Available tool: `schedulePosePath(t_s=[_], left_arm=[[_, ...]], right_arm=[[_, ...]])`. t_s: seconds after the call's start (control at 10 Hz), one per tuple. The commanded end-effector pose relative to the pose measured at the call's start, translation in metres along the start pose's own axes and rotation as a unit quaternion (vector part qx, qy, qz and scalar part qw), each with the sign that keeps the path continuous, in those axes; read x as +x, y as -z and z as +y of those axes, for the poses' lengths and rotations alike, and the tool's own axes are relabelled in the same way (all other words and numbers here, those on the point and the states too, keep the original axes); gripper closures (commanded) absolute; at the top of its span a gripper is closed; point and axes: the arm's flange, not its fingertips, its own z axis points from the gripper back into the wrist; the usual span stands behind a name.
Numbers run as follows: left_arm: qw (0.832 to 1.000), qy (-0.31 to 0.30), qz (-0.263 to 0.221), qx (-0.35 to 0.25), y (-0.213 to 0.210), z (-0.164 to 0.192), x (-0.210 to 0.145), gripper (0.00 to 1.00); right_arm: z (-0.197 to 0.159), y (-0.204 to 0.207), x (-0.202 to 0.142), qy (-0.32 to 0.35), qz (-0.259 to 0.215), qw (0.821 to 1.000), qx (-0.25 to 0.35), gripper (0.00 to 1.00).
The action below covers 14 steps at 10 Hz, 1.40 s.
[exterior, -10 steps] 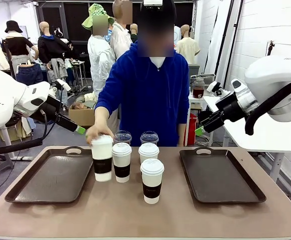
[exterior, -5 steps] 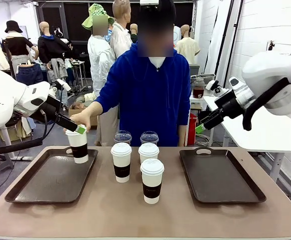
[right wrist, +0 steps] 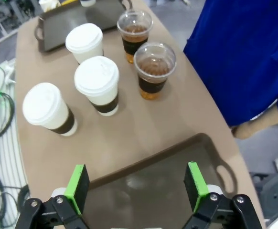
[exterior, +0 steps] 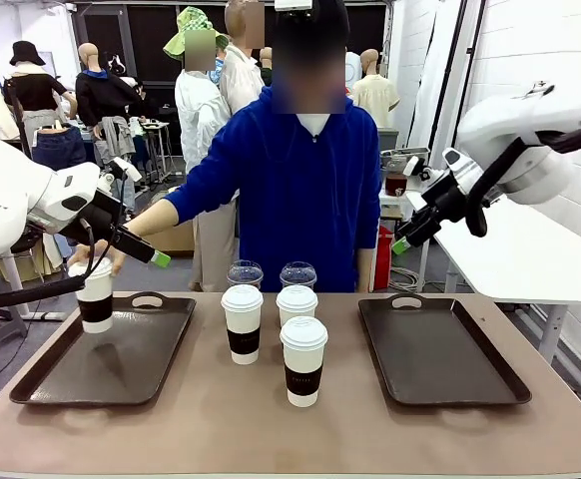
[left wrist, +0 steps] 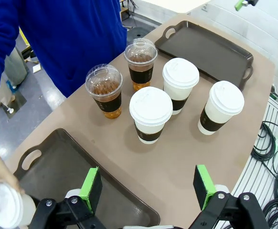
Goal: Distribute the coffee onto the tray.
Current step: Pick up one iced Americano and place it on the right Handle tray.
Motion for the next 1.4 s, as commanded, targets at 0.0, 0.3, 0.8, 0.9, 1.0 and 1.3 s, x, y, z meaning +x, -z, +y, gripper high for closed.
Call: schedulePosePath(t_s=[0.0,0.3,0.8,0.9,1.0,1.3], left_arm=[[1.000,-0.003,-0.004,-0.006,0.000,0.001,-0.001,0.00],[1.000,-0.003,-0.004,-0.006,0.000,0.001,-0.001,0.00],[1.000,-0.003,-0.004,-0.006,0.000,0.001,-0.001,0.00],[1.000,-0.003,-0.004,-0.006,0.000,0.001,-0.001,0.00],[1.000,-0.003,-0.004,-0.006,0.000,0.001,-0.001,0.00],[1.000,-0.003,-0.004,-0.006,0.000,0.001,-0.001,0.00]], right_arm=[[-0.031,0.012,0.001,-0.041,-0.007,0.999,0.033,0.00],[-0.062,0.039,-0.003,-0.084,0.014,0.994,0.072,0.00],[-0.079,0.072,-0.011,-0.098,0.037,0.991,0.081,0.00],[-0.073,0.071,-0.010,-0.093,0.026,0.991,0.088,0.00],[-0.073,0.071,-0.010,-0.093,0.026,0.991,0.088,0.00],[-0.073,0.071,-0.010,-0.093,0.026,0.991,0.088,0.00]])
